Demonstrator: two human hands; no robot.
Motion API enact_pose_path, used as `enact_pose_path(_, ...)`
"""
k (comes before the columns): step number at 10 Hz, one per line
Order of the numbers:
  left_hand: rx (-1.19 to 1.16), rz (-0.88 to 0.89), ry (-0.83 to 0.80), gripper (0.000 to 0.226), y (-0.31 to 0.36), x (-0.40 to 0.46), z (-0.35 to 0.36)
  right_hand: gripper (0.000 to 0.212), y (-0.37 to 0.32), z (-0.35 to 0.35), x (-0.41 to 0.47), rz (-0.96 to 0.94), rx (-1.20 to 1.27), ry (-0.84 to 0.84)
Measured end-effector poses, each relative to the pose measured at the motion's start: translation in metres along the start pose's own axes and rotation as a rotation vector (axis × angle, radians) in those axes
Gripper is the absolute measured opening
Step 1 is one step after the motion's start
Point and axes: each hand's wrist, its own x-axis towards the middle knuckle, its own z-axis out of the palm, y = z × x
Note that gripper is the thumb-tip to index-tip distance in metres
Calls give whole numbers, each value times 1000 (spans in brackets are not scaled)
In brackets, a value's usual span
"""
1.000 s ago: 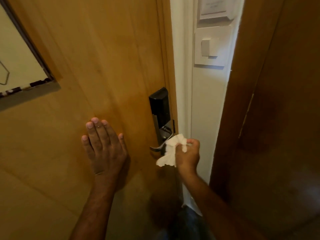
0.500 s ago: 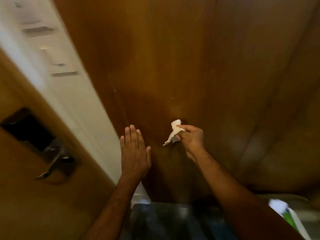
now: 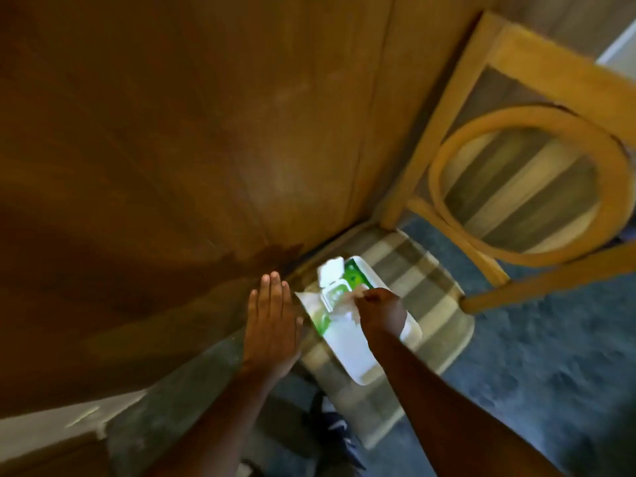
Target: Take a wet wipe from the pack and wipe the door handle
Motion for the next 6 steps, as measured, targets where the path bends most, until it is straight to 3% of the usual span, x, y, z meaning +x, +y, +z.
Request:
enact_pose_path(2,22,106,-150,75,47,19,92,20,98,19,56,63,-268,-45)
enact_pose_path(3,-9,76,-164,60,46,11,117,26,123,43,62,-18,-384,-170)
enact_pose_path(5,64,119,-4,53,19,0,141,22,129,53,75,-46,-503,-231)
enact_pose_path(6,36,30,15,61,12,7,117,17,111,39,67,-162,-583,-142)
